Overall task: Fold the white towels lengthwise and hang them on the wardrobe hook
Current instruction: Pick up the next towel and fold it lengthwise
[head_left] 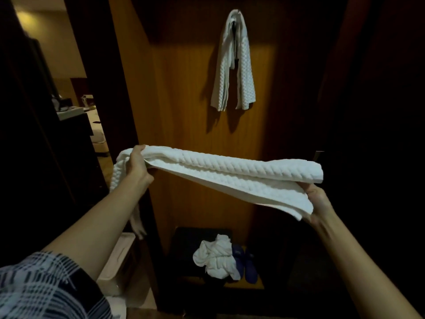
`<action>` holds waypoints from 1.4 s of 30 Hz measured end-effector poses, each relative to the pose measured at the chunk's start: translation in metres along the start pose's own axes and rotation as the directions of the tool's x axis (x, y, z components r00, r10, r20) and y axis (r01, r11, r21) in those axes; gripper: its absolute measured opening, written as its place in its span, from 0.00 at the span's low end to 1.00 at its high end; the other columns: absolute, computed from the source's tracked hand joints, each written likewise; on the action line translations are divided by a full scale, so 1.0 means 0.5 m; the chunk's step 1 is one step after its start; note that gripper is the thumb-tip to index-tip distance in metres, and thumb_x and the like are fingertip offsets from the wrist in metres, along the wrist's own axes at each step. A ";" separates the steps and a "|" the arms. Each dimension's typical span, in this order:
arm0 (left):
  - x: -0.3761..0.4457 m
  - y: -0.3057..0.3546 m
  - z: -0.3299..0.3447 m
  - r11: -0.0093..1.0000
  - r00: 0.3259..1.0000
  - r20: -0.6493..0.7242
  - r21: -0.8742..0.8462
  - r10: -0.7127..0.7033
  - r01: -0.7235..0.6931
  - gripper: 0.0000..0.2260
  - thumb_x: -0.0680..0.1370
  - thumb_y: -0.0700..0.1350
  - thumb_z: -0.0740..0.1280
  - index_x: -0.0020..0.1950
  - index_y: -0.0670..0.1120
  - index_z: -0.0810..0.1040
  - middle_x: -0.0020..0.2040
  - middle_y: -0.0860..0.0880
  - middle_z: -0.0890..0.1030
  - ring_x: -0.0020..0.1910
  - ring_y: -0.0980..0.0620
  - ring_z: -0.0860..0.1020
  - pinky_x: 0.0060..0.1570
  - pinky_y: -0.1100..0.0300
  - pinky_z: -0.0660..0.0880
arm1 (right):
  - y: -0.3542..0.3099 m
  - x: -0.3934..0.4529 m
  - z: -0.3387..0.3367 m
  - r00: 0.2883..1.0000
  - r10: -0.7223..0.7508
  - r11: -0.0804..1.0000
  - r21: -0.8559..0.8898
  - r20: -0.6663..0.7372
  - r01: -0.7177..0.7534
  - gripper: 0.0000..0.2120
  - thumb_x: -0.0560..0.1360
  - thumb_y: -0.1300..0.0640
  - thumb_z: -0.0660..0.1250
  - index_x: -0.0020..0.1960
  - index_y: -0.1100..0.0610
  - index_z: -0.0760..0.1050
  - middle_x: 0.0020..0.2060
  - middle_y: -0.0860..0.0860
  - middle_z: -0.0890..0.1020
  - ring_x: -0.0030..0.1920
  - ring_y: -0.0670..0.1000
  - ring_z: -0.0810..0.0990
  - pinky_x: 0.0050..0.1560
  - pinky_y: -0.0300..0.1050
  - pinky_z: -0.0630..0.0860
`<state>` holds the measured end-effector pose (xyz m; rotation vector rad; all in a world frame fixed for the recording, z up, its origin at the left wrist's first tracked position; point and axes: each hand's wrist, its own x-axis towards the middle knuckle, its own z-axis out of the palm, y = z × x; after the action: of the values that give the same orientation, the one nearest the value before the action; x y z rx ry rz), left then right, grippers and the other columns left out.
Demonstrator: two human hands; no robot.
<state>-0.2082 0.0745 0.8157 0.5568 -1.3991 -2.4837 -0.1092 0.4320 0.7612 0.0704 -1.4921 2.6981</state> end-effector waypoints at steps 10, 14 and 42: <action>-0.009 -0.030 -0.054 0.994 0.995 0.044 0.071 -0.087 0.084 0.07 0.72 0.40 0.64 0.49 0.44 0.71 0.44 0.45 0.76 0.42 0.48 0.77 0.43 0.55 0.75 | -0.065 -0.038 -0.021 0.996 0.019 0.892 -0.451 0.082 0.020 0.23 0.75 0.69 0.53 0.30 0.54 0.78 0.39 0.52 0.84 0.38 0.52 0.84 0.32 0.41 0.79; -0.025 -0.054 -0.023 0.989 0.987 0.066 0.042 -0.144 0.142 0.07 0.75 0.35 0.60 0.39 0.45 0.68 0.37 0.48 0.71 0.34 0.52 0.73 0.33 0.61 0.72 | -0.047 -0.046 -0.020 0.995 -0.016 0.982 0.186 -0.099 0.034 0.10 0.67 0.61 0.63 0.31 0.58 0.82 0.29 0.53 0.83 0.28 0.50 0.82 0.24 0.38 0.76; -0.193 -0.103 0.184 0.979 0.891 0.453 -0.168 -0.026 0.114 0.08 0.76 0.35 0.60 0.49 0.47 0.74 0.46 0.49 0.80 0.44 0.52 0.79 0.27 0.61 0.78 | 0.048 0.045 0.198 0.979 0.136 0.655 0.756 -0.151 0.026 0.53 0.62 0.31 0.70 0.74 0.60 0.56 0.71 0.67 0.62 0.70 0.67 0.63 0.70 0.68 0.55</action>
<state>-0.1622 0.2085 0.8350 -0.0170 -1.2702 -2.8915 -0.1324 0.3359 0.7950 -0.2067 -0.2234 3.0522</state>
